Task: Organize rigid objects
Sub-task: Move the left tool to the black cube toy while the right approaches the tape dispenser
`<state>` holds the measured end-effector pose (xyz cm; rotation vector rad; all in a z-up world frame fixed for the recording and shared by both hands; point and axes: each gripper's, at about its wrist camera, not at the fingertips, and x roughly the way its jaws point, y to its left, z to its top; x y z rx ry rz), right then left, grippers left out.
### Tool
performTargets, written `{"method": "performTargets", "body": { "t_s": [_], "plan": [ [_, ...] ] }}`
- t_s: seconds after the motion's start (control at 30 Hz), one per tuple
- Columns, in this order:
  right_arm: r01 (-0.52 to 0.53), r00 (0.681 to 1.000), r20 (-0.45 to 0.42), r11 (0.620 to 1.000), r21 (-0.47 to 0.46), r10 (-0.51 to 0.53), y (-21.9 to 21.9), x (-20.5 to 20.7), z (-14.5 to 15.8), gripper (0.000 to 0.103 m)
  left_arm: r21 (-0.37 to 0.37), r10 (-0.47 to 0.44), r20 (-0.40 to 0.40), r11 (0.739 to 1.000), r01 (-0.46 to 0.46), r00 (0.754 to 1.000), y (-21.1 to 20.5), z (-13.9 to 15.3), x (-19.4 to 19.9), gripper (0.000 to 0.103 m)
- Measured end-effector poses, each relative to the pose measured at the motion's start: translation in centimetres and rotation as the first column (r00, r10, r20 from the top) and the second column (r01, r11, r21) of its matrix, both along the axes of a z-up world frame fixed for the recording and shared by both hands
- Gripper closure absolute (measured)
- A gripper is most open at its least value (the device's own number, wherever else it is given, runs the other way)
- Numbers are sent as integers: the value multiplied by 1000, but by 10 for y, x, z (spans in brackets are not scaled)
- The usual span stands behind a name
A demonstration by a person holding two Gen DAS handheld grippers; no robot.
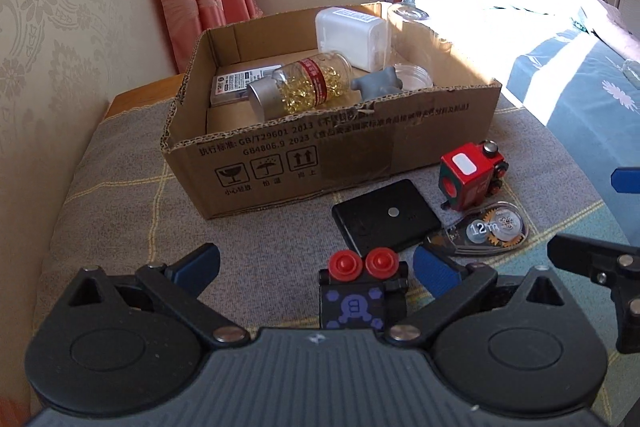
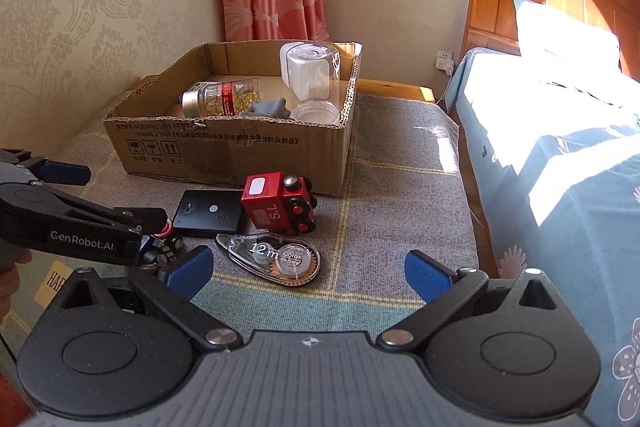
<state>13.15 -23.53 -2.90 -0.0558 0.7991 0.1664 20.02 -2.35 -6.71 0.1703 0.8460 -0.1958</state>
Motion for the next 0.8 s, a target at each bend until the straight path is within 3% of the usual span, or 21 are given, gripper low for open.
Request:
{"method": "performTargets", "body": {
  "t_s": [0.3,0.8],
  "plan": [
    [-5,999,-31,1000,2,5,-2,3,-9,0,51,11,-85,999,-6,996,2,-24,1,0],
    [-18,997,-71,1000,10,18,-2,5,-20,0,142,192,-131,974,-174,972,54,-18,-11,1]
  ]
}}
